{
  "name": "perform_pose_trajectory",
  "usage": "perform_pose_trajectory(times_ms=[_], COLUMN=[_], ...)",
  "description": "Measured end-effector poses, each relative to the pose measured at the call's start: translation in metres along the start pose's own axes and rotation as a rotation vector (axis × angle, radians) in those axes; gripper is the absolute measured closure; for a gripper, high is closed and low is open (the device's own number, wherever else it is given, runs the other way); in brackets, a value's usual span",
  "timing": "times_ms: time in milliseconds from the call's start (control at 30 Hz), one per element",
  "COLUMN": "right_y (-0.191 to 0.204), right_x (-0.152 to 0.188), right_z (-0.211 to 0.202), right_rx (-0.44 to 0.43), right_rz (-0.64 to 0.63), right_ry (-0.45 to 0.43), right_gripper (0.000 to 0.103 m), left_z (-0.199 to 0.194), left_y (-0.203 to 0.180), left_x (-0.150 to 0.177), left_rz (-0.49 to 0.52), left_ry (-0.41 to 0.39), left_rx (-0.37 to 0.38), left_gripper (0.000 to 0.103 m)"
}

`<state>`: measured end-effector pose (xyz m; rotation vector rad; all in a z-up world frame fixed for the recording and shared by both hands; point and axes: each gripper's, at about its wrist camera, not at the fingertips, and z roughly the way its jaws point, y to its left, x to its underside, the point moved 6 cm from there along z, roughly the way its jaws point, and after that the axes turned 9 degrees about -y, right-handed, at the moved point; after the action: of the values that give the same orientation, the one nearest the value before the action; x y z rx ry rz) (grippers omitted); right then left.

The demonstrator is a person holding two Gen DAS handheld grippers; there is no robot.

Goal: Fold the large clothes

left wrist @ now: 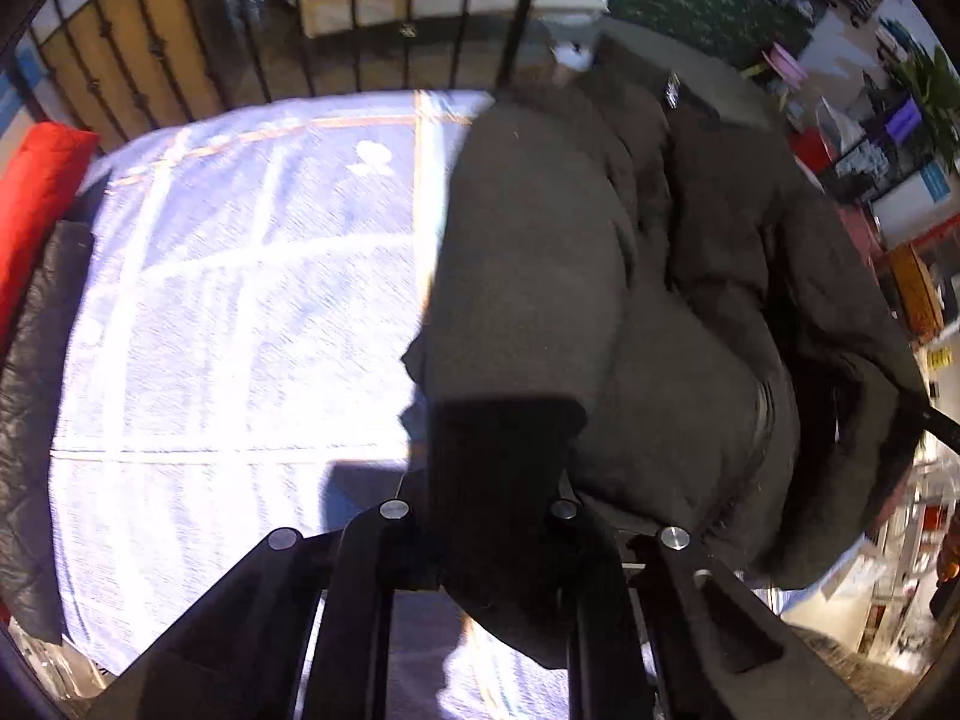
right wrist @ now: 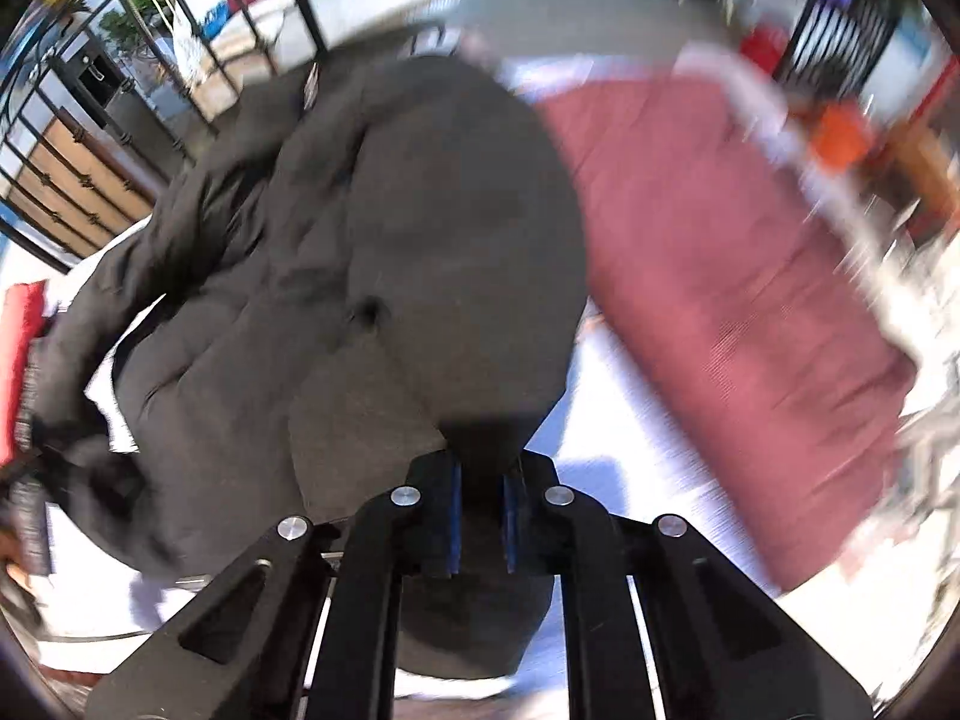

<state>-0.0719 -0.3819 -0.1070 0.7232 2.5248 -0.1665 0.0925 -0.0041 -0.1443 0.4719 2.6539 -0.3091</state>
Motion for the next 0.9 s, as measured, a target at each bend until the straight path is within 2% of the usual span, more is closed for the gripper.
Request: perform_pose_trajectory(times_ms=[133, 200, 267, 300, 367, 400, 467, 500, 533, 567, 600, 633, 700, 767, 833, 900], right_y=[-0.051, -0.086, -0.114, -0.121, -0.139, -0.146, -0.154, -0.153, -0.155, -0.153, -0.152, -0.145, -0.152, -0.162, -0.169, -0.174], right_x=[-0.046, -0.068, -0.085, -0.091, -0.096, -0.094, -0.088, -0.087, -0.082, -0.078, -0.075, -0.073, -0.064, -0.058, -0.053, -0.056], right_z=[-0.027, -0.038, -0.041, -0.038, -0.021, -0.014, -0.002, 0.002, -0.001, -0.001, -0.002, 0.001, -0.006, -0.011, -0.017, -0.017], right_rx=[0.142, 0.197, 0.232, 0.240, 0.247, 0.240, 0.196, 0.182, 0.172, 0.172, 0.173, 0.175, 0.183, 0.180, 0.143, 0.097], right_rz=[-0.031, 0.004, 0.061, 0.088, 0.173, 0.232, 0.345, 0.366, 0.375, 0.363, 0.345, 0.322, 0.284, 0.295, 0.360, 0.444], right_ry=[-0.132, -0.169, -0.198, -0.203, -0.158, -0.130, -0.100, -0.097, -0.100, -0.110, -0.118, -0.125, -0.122, -0.115, -0.116, -0.118], right_gripper=[0.093, 0.093, 0.092, 0.092, 0.078, 0.076, 0.069, 0.067, 0.063, 0.063, 0.063, 0.062, 0.061, 0.061, 0.061, 0.054], left_z=[-0.025, -0.029, -0.034, -0.031, -0.018, -0.007, 0.014, 0.019, 0.021, 0.019, 0.014, 0.008, -0.002, -0.011, -0.024, -0.034], left_y=[0.036, 0.051, 0.051, 0.049, 0.053, 0.060, 0.083, 0.096, 0.108, 0.121, 0.130, 0.144, 0.161, 0.180, 0.191, 0.188], left_x=[-0.057, -0.080, -0.104, -0.113, -0.123, -0.127, -0.122, -0.122, -0.123, -0.124, -0.126, -0.123, -0.120, -0.117, -0.111, -0.098], left_rz=[0.035, 0.063, 0.126, 0.171, 0.230, 0.228, 0.161, 0.112, 0.055, -0.023, -0.085, -0.161, -0.251, -0.305, -0.340, -0.337], left_ry=[-0.105, -0.145, -0.192, -0.207, -0.201, -0.173, -0.111, -0.096, -0.092, -0.108, -0.135, -0.169, -0.179, -0.176, -0.199, -0.213], left_rx=[-0.080, -0.107, -0.140, -0.167, -0.228, -0.252, -0.274, -0.282, -0.279, -0.262, -0.238, -0.207, -0.181, -0.192, -0.181, -0.138], left_gripper=[0.091, 0.091, 0.091, 0.091, 0.090, 0.086, 0.078, 0.067, 0.047, 0.036, 0.019, 0.014, 0.014, 0.014, 0.014, 0.014])
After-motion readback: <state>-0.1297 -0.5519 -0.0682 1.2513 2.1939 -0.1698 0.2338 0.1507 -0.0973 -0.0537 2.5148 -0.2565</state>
